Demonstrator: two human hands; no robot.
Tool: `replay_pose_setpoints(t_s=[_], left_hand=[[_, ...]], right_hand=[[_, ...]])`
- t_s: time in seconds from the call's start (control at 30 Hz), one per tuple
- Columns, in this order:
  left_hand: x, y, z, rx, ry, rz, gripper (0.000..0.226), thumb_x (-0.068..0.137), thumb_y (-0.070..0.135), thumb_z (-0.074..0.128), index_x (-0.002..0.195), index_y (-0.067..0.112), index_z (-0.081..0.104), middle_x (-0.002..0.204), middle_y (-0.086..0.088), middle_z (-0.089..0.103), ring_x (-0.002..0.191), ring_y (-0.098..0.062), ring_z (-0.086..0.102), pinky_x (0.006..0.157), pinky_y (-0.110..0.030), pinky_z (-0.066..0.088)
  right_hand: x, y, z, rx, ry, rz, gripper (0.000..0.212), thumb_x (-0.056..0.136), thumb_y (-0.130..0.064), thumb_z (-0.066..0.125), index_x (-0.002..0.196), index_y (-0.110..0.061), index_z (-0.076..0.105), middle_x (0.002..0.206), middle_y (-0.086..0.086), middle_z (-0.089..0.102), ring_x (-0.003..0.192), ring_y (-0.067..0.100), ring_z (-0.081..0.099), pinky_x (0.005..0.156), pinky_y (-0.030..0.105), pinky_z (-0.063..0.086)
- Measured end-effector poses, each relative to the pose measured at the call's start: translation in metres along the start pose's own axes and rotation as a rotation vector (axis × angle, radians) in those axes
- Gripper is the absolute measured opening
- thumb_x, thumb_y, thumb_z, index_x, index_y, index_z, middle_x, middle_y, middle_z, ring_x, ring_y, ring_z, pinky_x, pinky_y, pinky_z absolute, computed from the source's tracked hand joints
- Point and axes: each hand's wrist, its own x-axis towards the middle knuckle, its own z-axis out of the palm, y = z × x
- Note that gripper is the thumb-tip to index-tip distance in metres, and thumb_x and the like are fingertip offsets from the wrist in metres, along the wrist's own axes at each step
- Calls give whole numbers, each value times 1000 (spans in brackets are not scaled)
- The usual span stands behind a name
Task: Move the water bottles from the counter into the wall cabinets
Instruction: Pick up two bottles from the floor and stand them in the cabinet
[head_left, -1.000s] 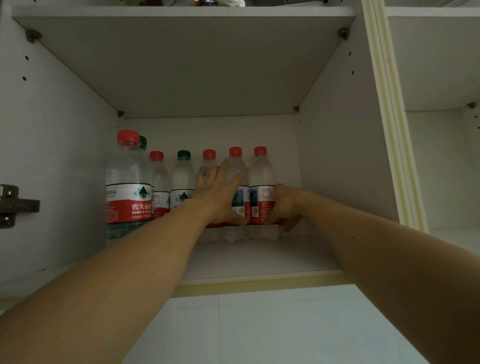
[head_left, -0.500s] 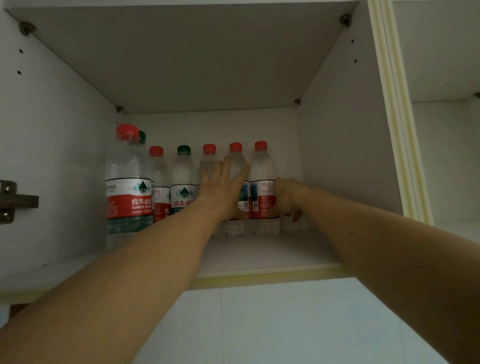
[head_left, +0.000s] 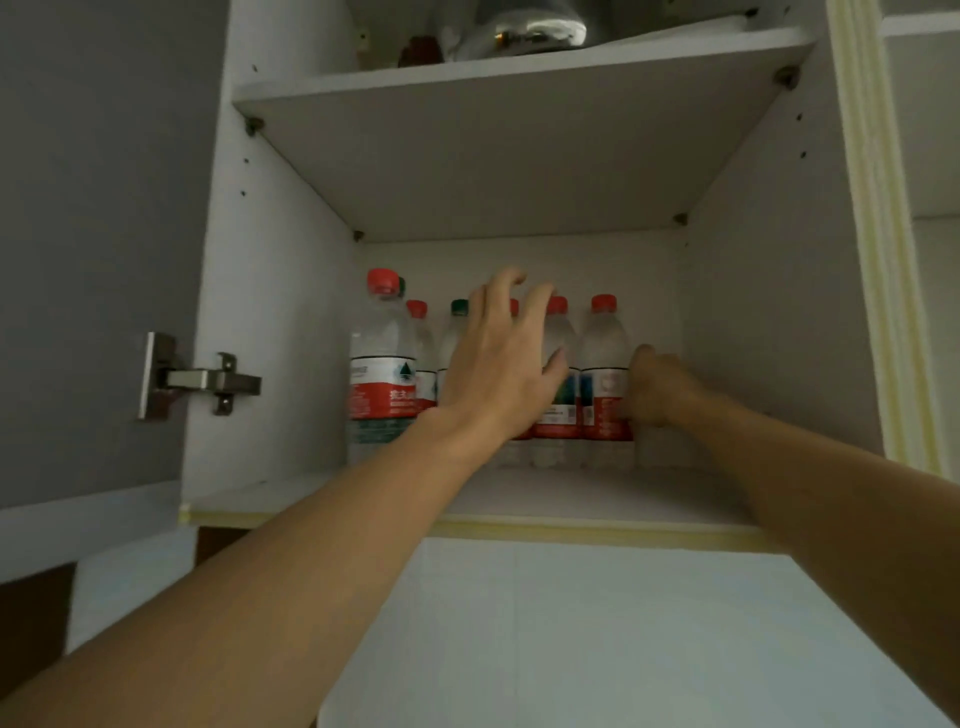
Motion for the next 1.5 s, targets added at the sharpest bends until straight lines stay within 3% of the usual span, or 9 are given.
replay_pose_setpoints(t_s=[0.2,0.43,0.57,0.8,0.9,1.03,1.2,1.4,1.5], left_hand=[[-46,-32,-64,225,112,-341,96,78,46,79,152,20,24,159,-18,14,144,-41,21,114,-51,35],[-70,-72,-85,-471,-188,-924,100,74,26,88,149,15,22,146,-13,43,115,-20,51,93,-36,46],[-75,-79,-85,-626,-299,-859,83,74,15,88,139,16,37,130,-3,57,102,-10,54,85,-26,44],[-74,-74,-90,-637,-416,-650,60,73,27,87,116,37,47,107,18,62,97,3,60,73,-15,47],[-70,-61,-89,-660,-486,-592,68,74,35,86,131,33,50,110,17,65,98,3,61,74,-14,49],[-66,-42,-84,-656,-565,-554,93,60,51,83,143,33,46,126,9,65,115,-11,62,100,-40,53],[-58,-12,-69,-702,-623,-453,78,58,63,78,129,46,50,124,19,64,115,-7,62,106,-43,49],[-65,-4,-51,-423,-390,-409,69,86,60,64,144,26,47,141,-1,53,126,-22,52,106,-44,45],[-71,-8,-47,-303,-163,-439,59,96,54,55,141,16,49,137,-9,51,124,-26,47,99,-41,43]], right_hand=[[-27,-41,-12,297,106,-177,53,93,-12,67,141,-10,43,112,8,58,94,22,59,75,35,54],[-68,-112,4,397,-61,-379,56,96,-22,65,146,-12,42,127,10,63,110,22,61,86,32,50],[-79,-130,14,457,-103,-390,55,97,-25,64,146,-13,42,134,11,60,116,26,61,96,39,54],[-90,-134,7,621,-86,-364,72,93,-43,67,152,-19,34,111,-5,65,96,10,63,77,25,52],[-97,-122,-4,675,-75,-328,78,89,-43,73,152,-22,32,91,-17,59,80,-2,59,58,15,43],[-105,-98,-20,691,-55,-288,92,84,-39,79,155,-21,23,97,-8,65,90,8,66,69,23,50],[-109,-69,-39,699,-39,-283,87,77,-31,87,146,-20,36,117,4,69,105,22,69,93,45,57],[-109,-29,-54,493,87,-192,84,81,-31,84,147,-24,33,111,-5,63,87,9,65,60,19,54],[-107,-12,-52,450,136,-134,81,85,-29,80,149,-22,30,113,2,62,83,11,63,63,21,53]])
